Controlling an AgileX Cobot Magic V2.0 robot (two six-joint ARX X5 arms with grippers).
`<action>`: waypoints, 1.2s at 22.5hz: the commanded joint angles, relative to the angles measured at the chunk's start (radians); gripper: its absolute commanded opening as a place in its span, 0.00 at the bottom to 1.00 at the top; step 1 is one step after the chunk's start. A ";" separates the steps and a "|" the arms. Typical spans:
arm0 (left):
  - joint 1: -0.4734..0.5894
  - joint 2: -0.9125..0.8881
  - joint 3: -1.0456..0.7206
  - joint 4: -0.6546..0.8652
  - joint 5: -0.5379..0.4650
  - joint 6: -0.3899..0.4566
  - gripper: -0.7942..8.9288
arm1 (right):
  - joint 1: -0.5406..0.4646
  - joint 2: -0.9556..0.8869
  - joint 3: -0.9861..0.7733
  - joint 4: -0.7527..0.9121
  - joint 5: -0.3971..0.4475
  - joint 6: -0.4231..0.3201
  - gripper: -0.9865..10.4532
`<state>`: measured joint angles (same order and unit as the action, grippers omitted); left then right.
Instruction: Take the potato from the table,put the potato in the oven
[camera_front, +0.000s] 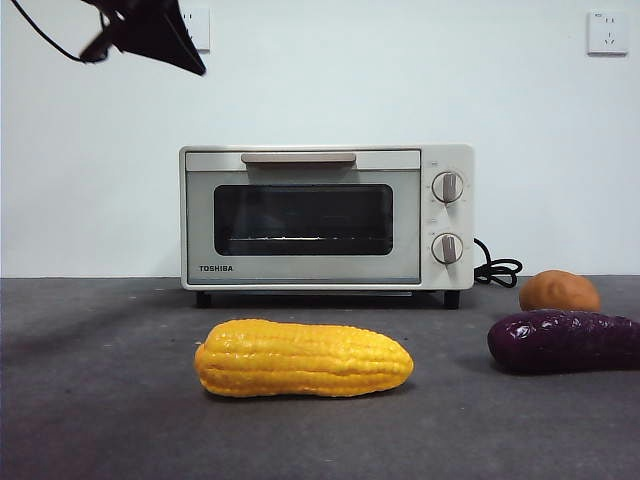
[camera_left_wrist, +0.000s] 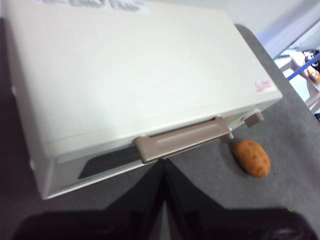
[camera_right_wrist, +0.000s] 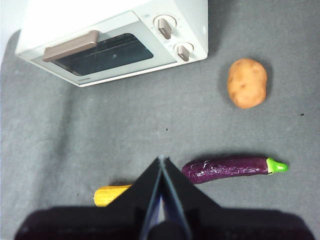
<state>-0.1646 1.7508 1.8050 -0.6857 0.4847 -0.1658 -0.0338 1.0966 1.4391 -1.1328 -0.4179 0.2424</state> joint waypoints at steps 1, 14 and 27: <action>-0.021 0.034 0.003 0.027 0.001 0.012 0.08 | 0.001 0.012 0.007 -0.004 -0.002 -0.012 0.08; -0.093 0.180 0.005 0.181 -0.017 -0.014 0.08 | 0.000 0.021 0.007 -0.110 0.010 -0.066 0.08; -0.119 0.247 0.005 0.164 -0.068 0.011 0.08 | 0.000 0.021 0.007 -0.127 0.019 -0.067 0.08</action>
<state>-0.2810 1.9781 1.8194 -0.4915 0.4255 -0.1726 -0.0338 1.1156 1.4399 -1.2633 -0.4000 0.1860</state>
